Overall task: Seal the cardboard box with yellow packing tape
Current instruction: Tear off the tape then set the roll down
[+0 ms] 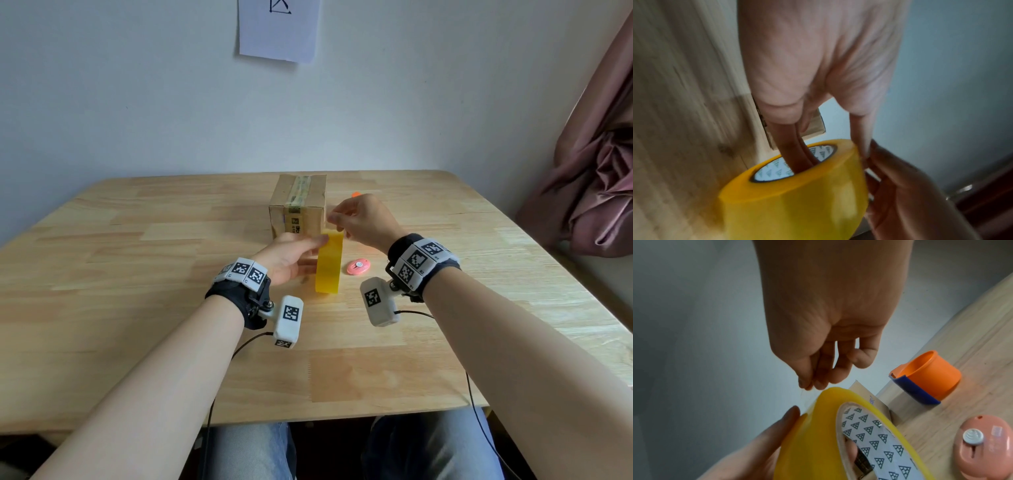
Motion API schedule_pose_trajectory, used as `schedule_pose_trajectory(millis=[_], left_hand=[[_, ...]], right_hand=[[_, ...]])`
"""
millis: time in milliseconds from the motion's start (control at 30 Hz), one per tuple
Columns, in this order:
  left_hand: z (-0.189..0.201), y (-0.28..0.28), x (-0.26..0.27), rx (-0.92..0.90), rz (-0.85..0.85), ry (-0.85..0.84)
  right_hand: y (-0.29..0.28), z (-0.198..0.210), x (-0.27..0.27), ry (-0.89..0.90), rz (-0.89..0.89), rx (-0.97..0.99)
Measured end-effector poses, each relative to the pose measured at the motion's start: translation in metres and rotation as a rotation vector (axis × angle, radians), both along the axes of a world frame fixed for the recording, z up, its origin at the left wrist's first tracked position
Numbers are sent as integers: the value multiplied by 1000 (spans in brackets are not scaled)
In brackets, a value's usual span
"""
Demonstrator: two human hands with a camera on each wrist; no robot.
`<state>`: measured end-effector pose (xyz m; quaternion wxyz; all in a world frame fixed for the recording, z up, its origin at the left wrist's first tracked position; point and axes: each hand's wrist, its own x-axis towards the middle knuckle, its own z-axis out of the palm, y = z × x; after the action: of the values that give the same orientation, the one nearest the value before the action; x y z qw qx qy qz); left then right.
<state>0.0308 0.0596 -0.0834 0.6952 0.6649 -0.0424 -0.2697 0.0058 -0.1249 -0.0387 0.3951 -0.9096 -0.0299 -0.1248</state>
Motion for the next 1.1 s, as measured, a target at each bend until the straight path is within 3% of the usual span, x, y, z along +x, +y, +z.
schedule_pose_trajectory(millis=[167, 500, 600, 767, 900, 1100], left_hand=[[4, 4, 2, 49, -40, -16], [1, 10, 0, 38, -104, -17], [1, 13, -1, 39, -130, -18], [-1, 17, -6, 2, -162, 7], [-4, 19, -11, 3, -195, 32], [21, 17, -16, 10, -299, -33]], right_hand=[[-1, 2, 2, 39, -28, 28], [-2, -7, 8, 406, -125, 360], [-5, -7, 8, 508, -118, 347], [-6, -4, 0, 827, -136, 290], [-3, -6, -1, 848, -94, 277], [-3, -6, -6, 704, 9, 525]])
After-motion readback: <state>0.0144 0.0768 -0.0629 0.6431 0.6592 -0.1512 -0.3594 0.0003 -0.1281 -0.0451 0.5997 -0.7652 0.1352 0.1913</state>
